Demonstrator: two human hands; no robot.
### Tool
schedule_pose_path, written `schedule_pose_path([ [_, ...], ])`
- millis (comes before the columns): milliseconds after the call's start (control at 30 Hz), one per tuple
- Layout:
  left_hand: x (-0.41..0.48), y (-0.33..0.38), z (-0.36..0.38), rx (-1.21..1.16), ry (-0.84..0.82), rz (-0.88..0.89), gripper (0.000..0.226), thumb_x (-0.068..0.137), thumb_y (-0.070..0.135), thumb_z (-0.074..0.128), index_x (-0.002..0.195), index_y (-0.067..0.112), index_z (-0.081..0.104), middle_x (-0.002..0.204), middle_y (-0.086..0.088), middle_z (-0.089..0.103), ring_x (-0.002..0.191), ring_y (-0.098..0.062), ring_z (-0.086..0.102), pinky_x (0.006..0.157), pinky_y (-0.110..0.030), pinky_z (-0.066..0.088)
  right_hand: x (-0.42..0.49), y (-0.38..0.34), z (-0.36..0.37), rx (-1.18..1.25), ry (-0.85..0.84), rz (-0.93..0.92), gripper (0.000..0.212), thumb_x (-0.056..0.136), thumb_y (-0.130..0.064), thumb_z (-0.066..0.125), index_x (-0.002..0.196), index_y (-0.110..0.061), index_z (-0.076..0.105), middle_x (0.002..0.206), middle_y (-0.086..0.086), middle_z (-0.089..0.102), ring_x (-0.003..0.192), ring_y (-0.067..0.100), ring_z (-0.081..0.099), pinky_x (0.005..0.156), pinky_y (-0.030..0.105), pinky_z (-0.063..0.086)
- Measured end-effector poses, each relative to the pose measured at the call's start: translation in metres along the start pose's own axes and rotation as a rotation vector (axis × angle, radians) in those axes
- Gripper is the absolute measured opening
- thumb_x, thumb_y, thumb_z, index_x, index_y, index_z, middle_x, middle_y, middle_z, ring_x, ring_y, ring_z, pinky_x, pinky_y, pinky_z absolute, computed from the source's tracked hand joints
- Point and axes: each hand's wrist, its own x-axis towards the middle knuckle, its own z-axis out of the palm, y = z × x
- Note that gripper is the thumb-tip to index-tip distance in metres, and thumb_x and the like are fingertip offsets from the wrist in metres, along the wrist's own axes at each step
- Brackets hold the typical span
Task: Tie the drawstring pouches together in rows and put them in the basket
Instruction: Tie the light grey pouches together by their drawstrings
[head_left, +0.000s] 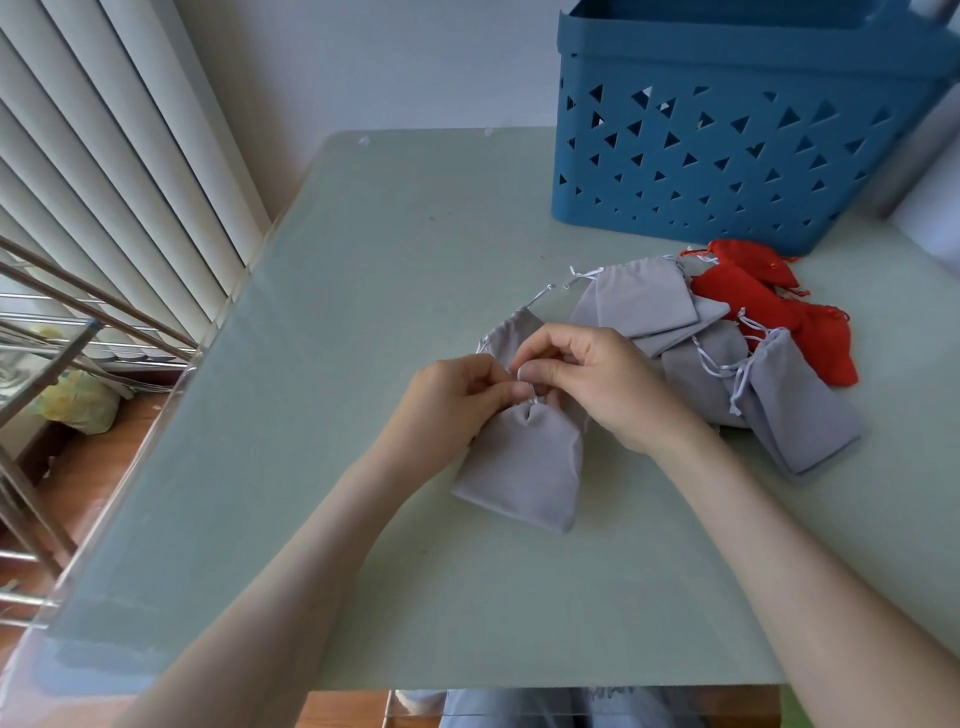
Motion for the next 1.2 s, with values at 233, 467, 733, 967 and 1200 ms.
schedule_pose_path([
  [233,0.0,0.002,0.006,-0.138,-0.025,-0.014,0.025,0.08,0.027,0.075,0.075,0.005,0.065,0.064,0.004,0.056,0.059,-0.009,0.043,0.055,-0.021,0.031,-0.003,-0.006,0.007,-0.057,0.083,-0.077,0.018,0.084,-0.006,0.066,0.072,-0.019,0.062,0.068,0.002,0.061,0.057,0.006,0.048,0.057,0.019,0.041],
  [467,0.001,0.005,0.002,-0.346,0.027,0.048,0.017,0.084,0.017,0.07,0.072,0.007,0.064,0.074,-0.013,0.064,0.068,-0.01,0.053,0.066,-0.022,0.038,-0.003,-0.004,0.003,0.058,0.0,-0.024,0.003,0.096,-0.019,0.056,0.098,-0.021,0.057,0.093,0.003,0.07,0.083,0.004,0.062,0.081,0.018,0.045],
  [733,0.002,0.003,0.002,-0.385,-0.001,0.032,0.015,0.089,0.02,0.064,0.079,0.009,0.068,0.076,-0.009,0.057,0.065,-0.015,0.036,0.053,-0.02,0.028,-0.002,-0.002,-0.001,-0.041,-0.08,0.025,0.021,0.091,-0.04,0.059,0.094,-0.021,0.067,0.102,0.016,0.067,0.093,0.019,0.06,0.097,0.044,0.043],
  [967,0.004,0.003,-0.004,-0.435,-0.149,-0.019,0.019,0.081,0.023,0.063,0.078,0.004,0.066,0.064,0.006,0.058,0.056,-0.006,0.037,0.053,-0.017,0.027,-0.003,-0.006,-0.002,0.082,-0.088,-0.072,0.017,0.093,-0.018,0.056,0.1,-0.028,0.067,0.097,0.007,0.067,0.091,0.013,0.061,0.093,0.034,0.045],
  [1200,0.0,0.001,-0.009,-0.402,-0.292,-0.096,0.041,0.076,0.027,0.062,0.094,-0.01,0.064,0.056,0.009,0.054,0.055,-0.015,0.021,0.052,-0.023,0.018,-0.006,-0.009,-0.003,0.119,-0.151,-0.082,0.012,0.087,-0.011,0.061,0.09,-0.021,0.068,0.08,0.003,0.065,0.074,0.024,0.058,0.076,0.038,0.044],
])
